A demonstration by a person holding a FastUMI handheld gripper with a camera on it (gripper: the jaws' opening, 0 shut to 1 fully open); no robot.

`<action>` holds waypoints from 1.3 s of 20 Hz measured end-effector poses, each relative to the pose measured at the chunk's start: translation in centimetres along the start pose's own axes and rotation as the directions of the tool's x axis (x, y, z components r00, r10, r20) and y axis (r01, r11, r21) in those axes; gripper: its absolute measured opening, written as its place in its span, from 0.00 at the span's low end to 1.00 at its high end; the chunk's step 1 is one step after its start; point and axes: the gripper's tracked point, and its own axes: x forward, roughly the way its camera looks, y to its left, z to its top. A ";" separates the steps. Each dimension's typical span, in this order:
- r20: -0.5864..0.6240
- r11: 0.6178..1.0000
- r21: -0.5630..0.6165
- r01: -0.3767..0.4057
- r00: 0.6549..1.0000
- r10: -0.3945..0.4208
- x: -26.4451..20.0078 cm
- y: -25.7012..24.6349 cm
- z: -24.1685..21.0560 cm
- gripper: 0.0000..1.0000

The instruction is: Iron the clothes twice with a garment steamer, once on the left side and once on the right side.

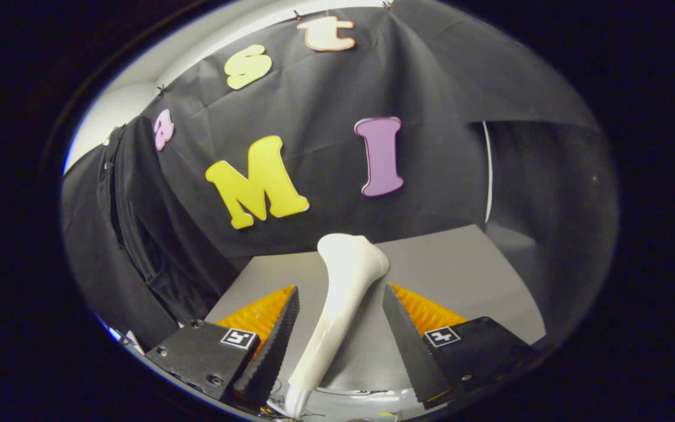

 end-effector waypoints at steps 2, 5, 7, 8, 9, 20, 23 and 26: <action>-0.057 0.999 0.043 -0.022 0.998 0.025 2.4 -0.2 -0.9 0.88; -0.119 0.995 0.098 -0.016 0.993 0.028 4.1 -1.0 -1.9 0.85; -0.170 0.990 0.138 -0.010 0.985 0.034 5.2 -1.1 -2.9 0.77; -0.190 0.986 0.166 -0.019 0.980 0.051 5.4 -0.7 -3.4 0.73; -0.210 0.981 0.190 -0.029 0.975 0.069 5.7 -0.5 -3.8 0.69; -0.166 0.972 0.234 -0.002 0.985 0.042 4.1 1.2 -2.7 0.36; -0.103 0.978 0.206 -0.022 0.994 0.044 2.5 3.6 -1.5 0.32; -0.026 0.985 0.169 -0.030 0.999 0.034 0.7 5.9 -0.5 0.31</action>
